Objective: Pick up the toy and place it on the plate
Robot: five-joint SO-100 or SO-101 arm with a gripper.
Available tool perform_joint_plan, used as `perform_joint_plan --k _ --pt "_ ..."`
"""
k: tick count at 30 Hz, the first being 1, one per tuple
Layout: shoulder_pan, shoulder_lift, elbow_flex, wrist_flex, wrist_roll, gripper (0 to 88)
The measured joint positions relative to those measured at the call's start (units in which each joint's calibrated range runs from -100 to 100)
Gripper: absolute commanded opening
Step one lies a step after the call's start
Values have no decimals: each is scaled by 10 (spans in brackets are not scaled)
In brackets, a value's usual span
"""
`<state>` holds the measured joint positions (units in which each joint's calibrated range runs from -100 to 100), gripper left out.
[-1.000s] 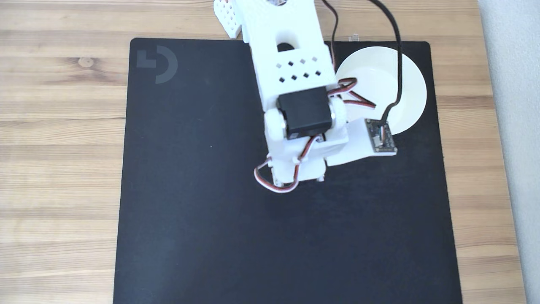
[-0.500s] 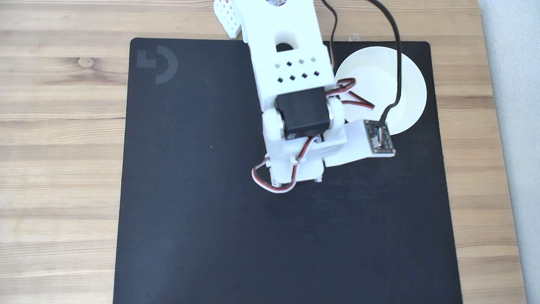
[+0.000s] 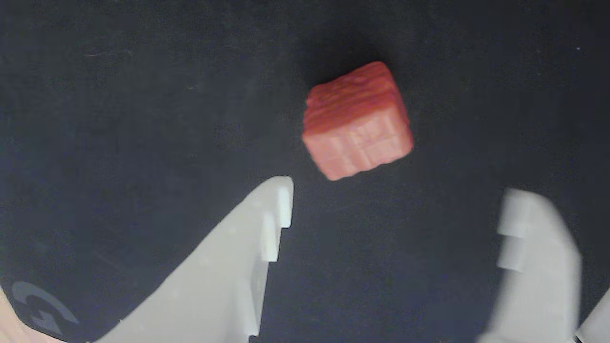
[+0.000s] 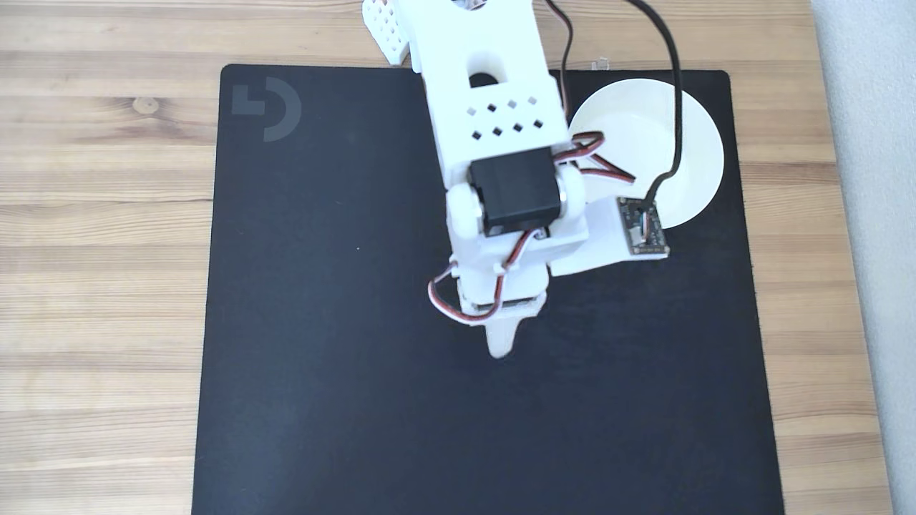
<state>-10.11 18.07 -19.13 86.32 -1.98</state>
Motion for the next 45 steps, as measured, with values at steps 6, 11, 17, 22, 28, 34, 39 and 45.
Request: perform_joint_plan --k 6,11,17,22,28,34,39,45 --pt "0 0 0 2 0 428" --pt "0 0 0 2 -1 430" --pt "0 0 0 2 -24 428" --pt "6 2 0 2 -116 428" --pt "4 2 0 2 -236 428" --pt "2 2 0 -62 -318 427" --pt "-8 2 0 -95 -365 427" --pt "-21 2 0 -95 -371 427"
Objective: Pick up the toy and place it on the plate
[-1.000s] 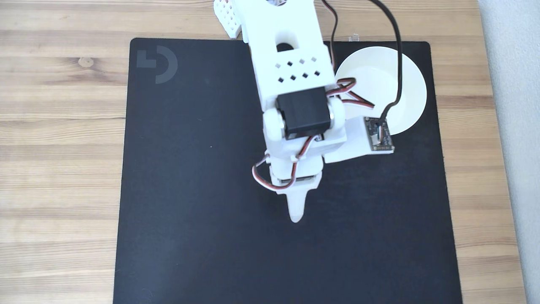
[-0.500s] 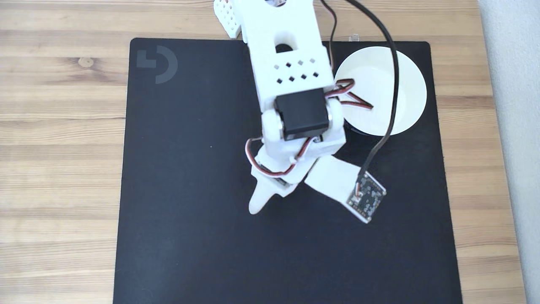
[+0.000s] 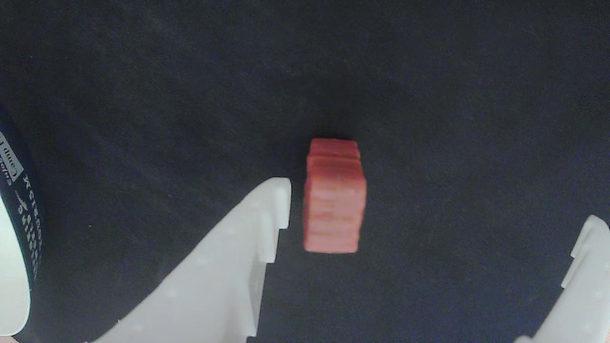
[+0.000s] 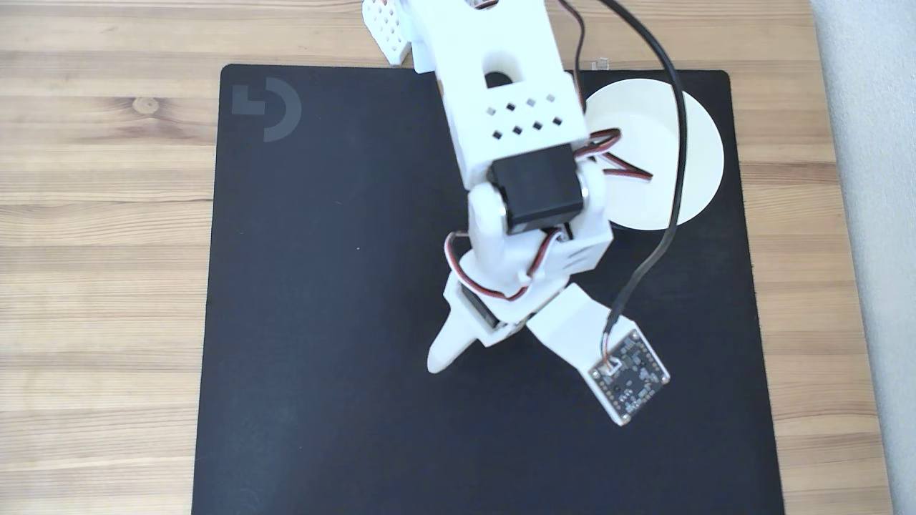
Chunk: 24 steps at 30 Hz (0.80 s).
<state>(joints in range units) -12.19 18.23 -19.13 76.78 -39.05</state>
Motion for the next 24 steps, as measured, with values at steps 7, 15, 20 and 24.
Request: perform_joint_plan --k 7,15,20,24 --pt "1 1 35 0 0 427" --pt "1 21 60 -3 0 427" --pt "2 48 59 -3 0 427" --pt "2 64 60 -3 0 427"
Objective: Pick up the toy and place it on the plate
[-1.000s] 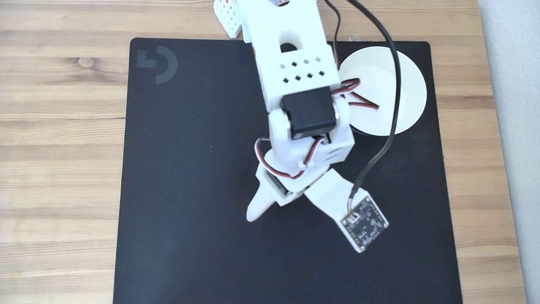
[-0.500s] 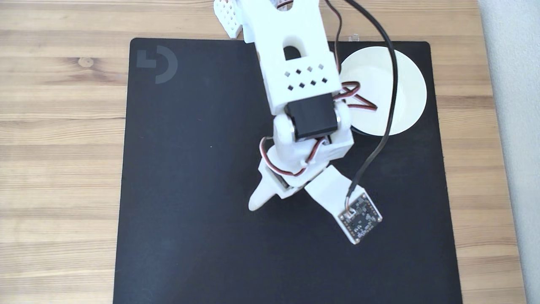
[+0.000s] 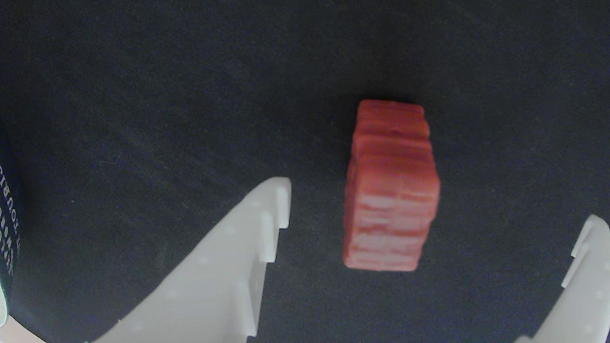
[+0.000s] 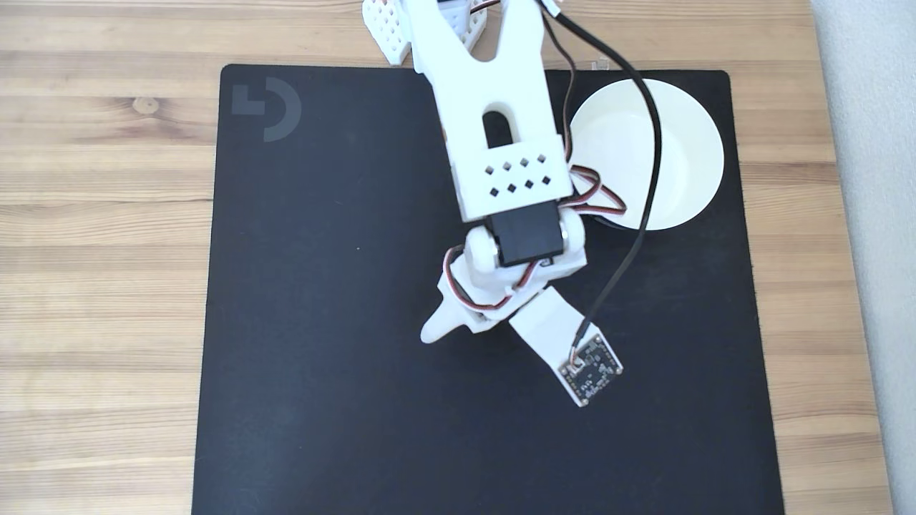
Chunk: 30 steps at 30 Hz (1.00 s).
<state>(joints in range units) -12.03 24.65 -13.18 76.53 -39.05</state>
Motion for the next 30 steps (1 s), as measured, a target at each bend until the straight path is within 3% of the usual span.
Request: perform_joint_plan --k 17,30 --pt "2 56 -3 -1 0 425" --pt "-2 59 -2 -46 1 218"
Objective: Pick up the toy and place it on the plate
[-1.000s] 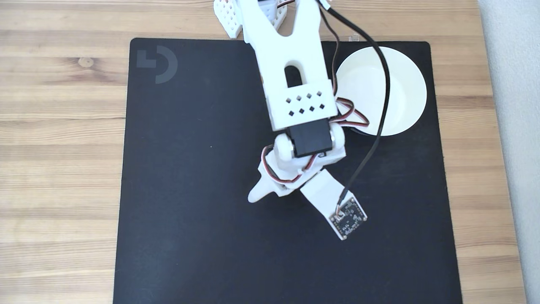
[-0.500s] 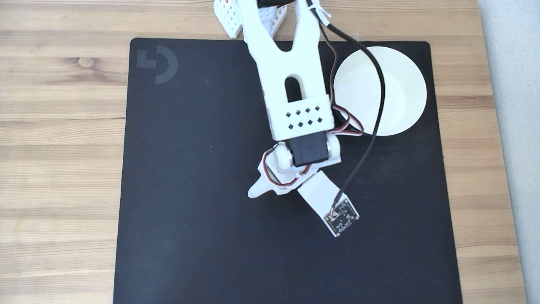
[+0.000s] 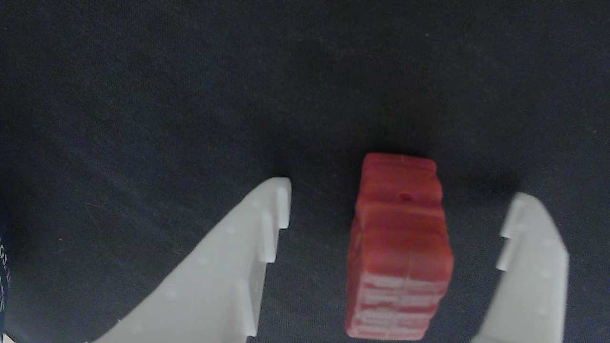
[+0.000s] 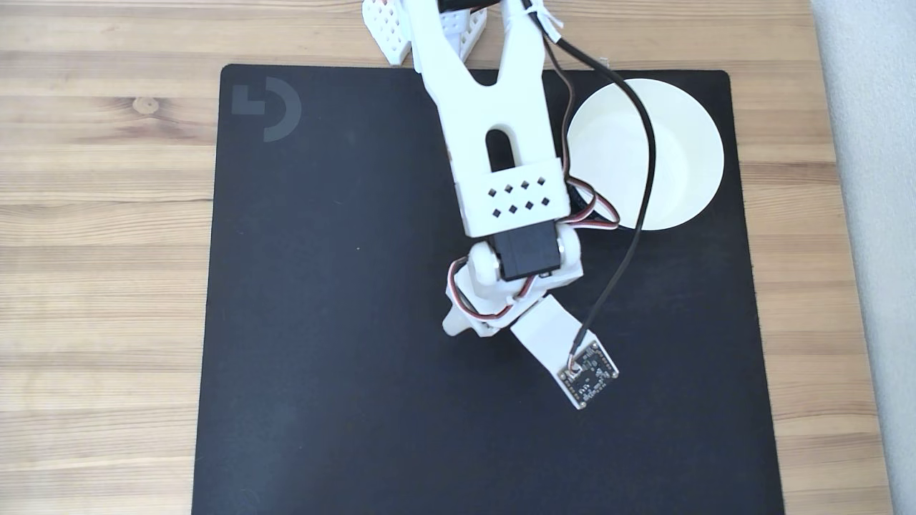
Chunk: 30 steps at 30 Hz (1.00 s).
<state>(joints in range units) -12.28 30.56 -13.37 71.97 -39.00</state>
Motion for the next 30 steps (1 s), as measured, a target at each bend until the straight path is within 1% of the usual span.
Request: perform_joint_plan --k 1,5,6,8,12,13,19,30 --pt "0 0 0 0 0 157" --pt "0 0 -2 -1 0 13" --pt "2 0 -4 -3 -1 26" --pt "10 2 -7 -12 -12 24" --pt "7 2 -5 5 -53 24" --pt "7 2 -5 7 -56 23" --pt "6 1 -9 8 -59 23" --pt "-54 3 -182 20 -59 23"
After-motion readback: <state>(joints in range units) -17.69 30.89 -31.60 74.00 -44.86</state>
